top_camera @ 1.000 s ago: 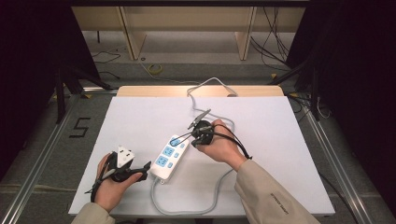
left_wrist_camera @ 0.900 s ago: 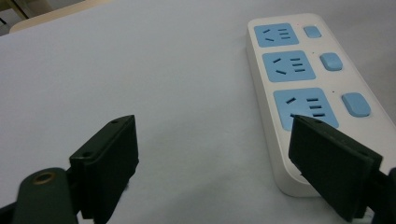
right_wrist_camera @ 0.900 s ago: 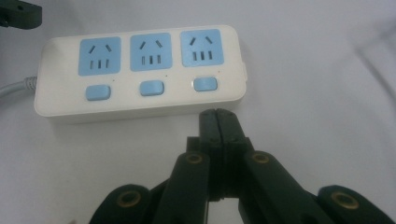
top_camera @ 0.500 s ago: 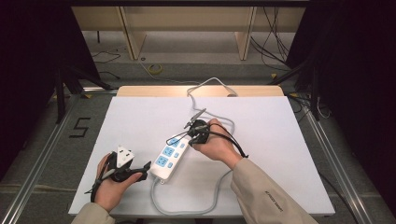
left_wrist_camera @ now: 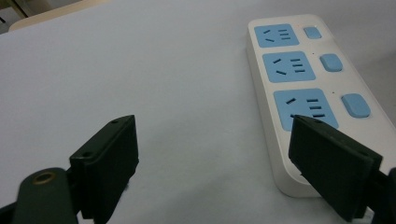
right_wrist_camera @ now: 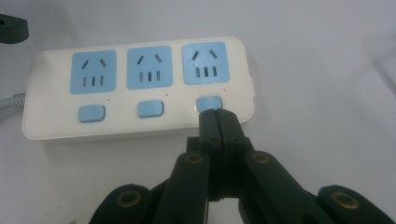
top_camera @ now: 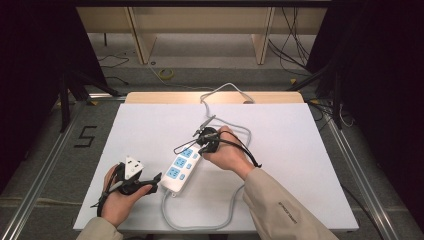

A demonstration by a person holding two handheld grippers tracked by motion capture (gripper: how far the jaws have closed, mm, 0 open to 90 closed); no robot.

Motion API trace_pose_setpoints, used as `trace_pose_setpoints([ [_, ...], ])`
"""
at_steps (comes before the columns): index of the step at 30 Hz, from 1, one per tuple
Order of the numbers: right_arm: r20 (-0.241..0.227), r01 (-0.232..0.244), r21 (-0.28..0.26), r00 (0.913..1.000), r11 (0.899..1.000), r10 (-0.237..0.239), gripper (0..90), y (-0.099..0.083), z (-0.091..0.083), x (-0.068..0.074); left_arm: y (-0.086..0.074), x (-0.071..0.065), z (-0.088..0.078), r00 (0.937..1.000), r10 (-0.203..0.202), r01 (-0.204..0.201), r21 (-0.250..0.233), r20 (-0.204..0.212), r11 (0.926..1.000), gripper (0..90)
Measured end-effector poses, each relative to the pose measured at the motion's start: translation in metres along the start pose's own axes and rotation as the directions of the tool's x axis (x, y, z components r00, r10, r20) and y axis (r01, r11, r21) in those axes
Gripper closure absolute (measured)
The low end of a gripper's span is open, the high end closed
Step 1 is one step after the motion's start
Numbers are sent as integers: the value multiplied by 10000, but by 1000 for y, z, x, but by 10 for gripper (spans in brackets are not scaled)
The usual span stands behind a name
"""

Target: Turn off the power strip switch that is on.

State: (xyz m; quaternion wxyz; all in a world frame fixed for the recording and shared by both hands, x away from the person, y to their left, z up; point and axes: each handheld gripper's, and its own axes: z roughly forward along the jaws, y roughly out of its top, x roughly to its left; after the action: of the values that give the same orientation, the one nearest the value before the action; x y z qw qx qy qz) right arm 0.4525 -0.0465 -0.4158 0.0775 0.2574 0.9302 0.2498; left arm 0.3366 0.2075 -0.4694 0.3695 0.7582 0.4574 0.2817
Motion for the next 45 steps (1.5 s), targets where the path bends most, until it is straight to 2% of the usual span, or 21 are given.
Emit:
trace_pose_setpoints([
  [31, 69, -146, 215, 9999, 9997, 145, 900, 18, 21, 0, 1, -2, 1, 10000, 81, -81, -18, 47, 10000, 157],
  [45, 175, -305, 576, 9994, 9979, 296, 900, 21, 33, 1, 2, -2, 1, 9999, 120, -120, 16, 36, 9999, 157],
])
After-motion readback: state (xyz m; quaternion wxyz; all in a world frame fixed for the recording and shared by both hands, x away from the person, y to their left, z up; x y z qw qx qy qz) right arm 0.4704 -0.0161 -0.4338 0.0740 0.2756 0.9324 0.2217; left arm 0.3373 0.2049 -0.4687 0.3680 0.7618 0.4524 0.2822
